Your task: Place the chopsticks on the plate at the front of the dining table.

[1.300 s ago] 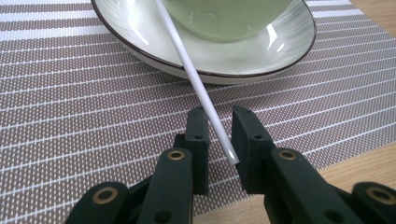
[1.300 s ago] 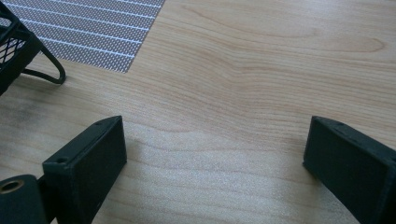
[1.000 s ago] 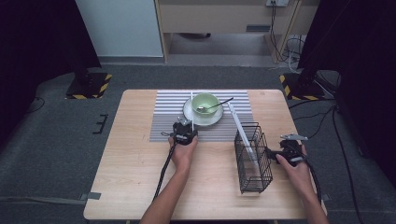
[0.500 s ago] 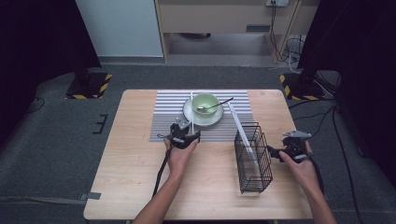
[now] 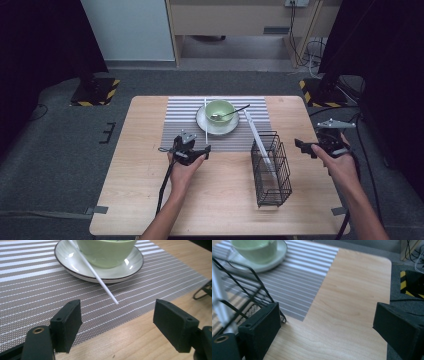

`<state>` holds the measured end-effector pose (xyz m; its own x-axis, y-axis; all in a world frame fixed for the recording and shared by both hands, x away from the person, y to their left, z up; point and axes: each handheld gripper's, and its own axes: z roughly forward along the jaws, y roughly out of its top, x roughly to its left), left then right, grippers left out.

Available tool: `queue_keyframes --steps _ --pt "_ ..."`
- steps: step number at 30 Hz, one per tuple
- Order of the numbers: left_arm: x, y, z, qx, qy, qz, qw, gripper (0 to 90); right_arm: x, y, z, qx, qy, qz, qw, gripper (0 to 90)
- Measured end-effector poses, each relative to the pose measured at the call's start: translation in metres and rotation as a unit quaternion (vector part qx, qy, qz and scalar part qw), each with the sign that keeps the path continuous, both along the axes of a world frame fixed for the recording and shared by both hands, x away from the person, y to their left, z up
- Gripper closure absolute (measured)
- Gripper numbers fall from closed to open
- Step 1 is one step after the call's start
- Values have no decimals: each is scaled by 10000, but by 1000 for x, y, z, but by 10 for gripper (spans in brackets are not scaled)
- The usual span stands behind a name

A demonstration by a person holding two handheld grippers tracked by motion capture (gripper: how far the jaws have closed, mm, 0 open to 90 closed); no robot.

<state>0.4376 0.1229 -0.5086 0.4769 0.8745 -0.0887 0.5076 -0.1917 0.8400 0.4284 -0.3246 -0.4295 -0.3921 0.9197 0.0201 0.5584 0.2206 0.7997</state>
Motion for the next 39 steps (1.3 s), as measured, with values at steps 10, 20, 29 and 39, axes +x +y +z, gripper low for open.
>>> queue_keyframes --steps 10,20,29,39 --pt "-7 16 10 75 -87 -74 9999 147 0 20 56 -71 -227 258 9994 139" --pt "-14 29 14 88 -57 -155 9998 82 3 45 84 130 -305 561 9979 298" --pt "-14 41 12 25 22 8 10000 82 10 74 92 134 -299 866 9957 427" --pt "-14 43 14 32 49 -11 10000 89 16 115 87 5 -284 1234 9919 561"
